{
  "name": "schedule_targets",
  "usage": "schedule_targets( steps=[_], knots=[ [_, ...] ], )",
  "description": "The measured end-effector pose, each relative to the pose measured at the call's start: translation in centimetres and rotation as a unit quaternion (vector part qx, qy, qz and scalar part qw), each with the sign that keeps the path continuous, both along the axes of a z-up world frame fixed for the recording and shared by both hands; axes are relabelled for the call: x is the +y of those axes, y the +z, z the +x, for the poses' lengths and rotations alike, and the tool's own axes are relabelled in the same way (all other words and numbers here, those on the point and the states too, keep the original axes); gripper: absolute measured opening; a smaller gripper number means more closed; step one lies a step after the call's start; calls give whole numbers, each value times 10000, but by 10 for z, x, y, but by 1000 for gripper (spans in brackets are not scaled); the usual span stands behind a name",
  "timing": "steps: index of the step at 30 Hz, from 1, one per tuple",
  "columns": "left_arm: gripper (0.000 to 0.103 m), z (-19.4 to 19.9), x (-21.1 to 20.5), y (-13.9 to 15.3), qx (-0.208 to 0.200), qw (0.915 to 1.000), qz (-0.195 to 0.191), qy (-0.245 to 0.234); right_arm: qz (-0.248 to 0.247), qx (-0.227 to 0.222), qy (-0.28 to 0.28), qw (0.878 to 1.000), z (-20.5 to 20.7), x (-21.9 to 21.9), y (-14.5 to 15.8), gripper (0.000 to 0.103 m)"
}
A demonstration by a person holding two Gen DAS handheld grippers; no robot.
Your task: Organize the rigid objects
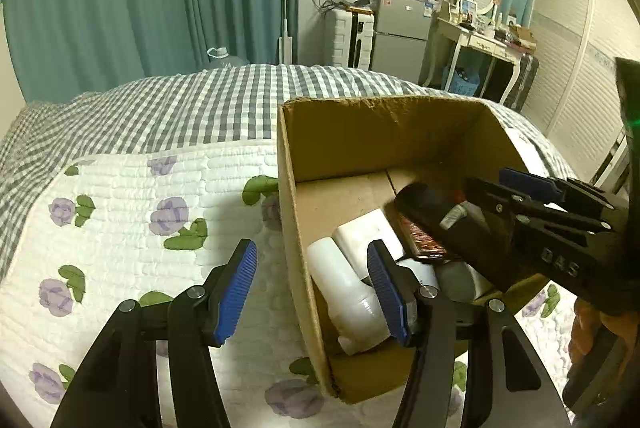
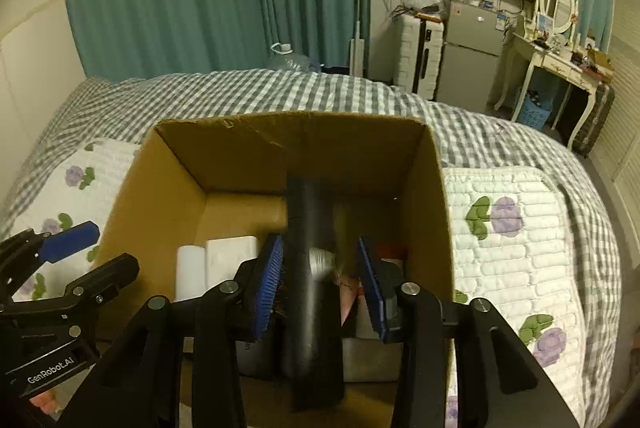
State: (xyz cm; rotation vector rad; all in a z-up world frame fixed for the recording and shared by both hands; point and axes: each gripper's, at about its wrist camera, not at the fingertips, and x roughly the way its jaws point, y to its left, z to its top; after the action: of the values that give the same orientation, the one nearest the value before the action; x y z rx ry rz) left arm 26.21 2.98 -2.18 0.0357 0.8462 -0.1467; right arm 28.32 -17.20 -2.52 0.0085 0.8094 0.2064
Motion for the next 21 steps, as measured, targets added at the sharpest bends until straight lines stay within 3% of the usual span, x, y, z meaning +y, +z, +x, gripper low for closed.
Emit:
schedule_targets(
  steps=[4,9,14,21],
  knots=[
    [60,-2,-2,5,-1,10000,-24,58,54,-74,-42,9999,-7,-7,9,52],
    [61,-21,-16,37,-220,9997,79,14,-81,-241,-78,9996,-29,-15,34,54],
    [66,-47,-24,83,-587,9982,91,-11,-124,-531,-154,9984,-64,-30,82,59],
    [69,-89,-33,145,-1212,9925,162,-10,-356,-961,-230,9945,-121,-44,147,76]
  ],
)
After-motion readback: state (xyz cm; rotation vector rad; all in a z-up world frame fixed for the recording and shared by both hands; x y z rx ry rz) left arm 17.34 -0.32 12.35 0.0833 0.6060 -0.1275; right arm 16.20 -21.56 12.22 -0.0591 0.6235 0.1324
